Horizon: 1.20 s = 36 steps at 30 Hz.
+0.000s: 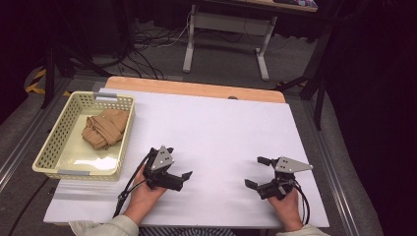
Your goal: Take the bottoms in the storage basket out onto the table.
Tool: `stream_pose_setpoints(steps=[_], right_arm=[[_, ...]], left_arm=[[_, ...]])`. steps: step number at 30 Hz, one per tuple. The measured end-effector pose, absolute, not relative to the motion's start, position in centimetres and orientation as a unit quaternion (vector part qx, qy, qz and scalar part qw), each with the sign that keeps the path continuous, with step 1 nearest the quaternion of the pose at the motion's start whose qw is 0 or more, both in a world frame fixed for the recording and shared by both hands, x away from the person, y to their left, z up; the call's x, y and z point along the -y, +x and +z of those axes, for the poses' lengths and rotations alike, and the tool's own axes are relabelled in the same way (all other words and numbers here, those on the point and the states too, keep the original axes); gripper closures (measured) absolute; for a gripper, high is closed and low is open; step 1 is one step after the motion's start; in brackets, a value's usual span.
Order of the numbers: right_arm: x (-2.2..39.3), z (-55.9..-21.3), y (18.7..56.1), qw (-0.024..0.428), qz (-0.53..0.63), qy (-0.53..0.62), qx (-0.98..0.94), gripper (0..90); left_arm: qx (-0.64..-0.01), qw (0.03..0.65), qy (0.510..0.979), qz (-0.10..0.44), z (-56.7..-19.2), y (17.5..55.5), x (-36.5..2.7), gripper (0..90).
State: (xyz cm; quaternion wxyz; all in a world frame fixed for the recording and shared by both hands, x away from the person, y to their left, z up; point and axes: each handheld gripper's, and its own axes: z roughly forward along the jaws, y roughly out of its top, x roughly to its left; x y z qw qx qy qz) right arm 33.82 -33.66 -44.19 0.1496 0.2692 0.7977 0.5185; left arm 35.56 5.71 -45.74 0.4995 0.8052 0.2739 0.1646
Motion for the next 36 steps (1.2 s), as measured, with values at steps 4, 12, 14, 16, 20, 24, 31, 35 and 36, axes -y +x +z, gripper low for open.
stream_pose_setpoints(steps=[4,12,14,16,20,24,31,35,36], right_arm=[[33.6,-44.2,33.8,0.151,0.517,0.269,-0.799,0.0],[33.7,-44.2,33.7,0.149,0.520,0.269,-0.797,0.0],[33.6,-44.2,33.7,0.151,0.518,0.267,-0.798,0.0],[33.6,-44.2,33.7,0.150,0.518,0.267,-0.799,0.0],[33.6,-44.3,33.7,0.150,0.517,0.267,-0.799,0.0],[33.6,-44.3,33.7,0.146,0.517,0.267,-0.800,0.0],[33.5,-44.3,33.8,0.139,0.519,0.268,-0.800,0.0],[33.5,-44.4,33.9,0.139,0.517,0.268,-0.801,0.0],[33.5,-44.4,33.9,0.139,0.517,0.268,-0.801,0.0]], left_arm=[[-0.275,0.499,0.805,0.167,-45.6,35.5,-5.7,0.0],[-0.273,0.498,0.806,0.166,-44.8,35.5,-5.8,0.0],[-0.270,0.495,0.809,0.167,-44.6,35.4,-5.8,0.0],[-0.268,0.495,0.811,0.160,-44.3,35.3,-5.8,0.0],[-0.258,0.498,0.813,0.156,-43.8,35.2,-5.8,0.3],[-0.256,0.497,0.814,0.159,-43.3,35.2,-5.9,0.3],[-0.257,0.503,0.809,0.160,-42.4,35.4,-6.6,0.6],[-0.254,0.501,0.811,0.163,-42.0,35.6,-6.8,0.6],[-0.252,0.501,0.812,0.162,-41.8,35.6,-6.9,0.6]])
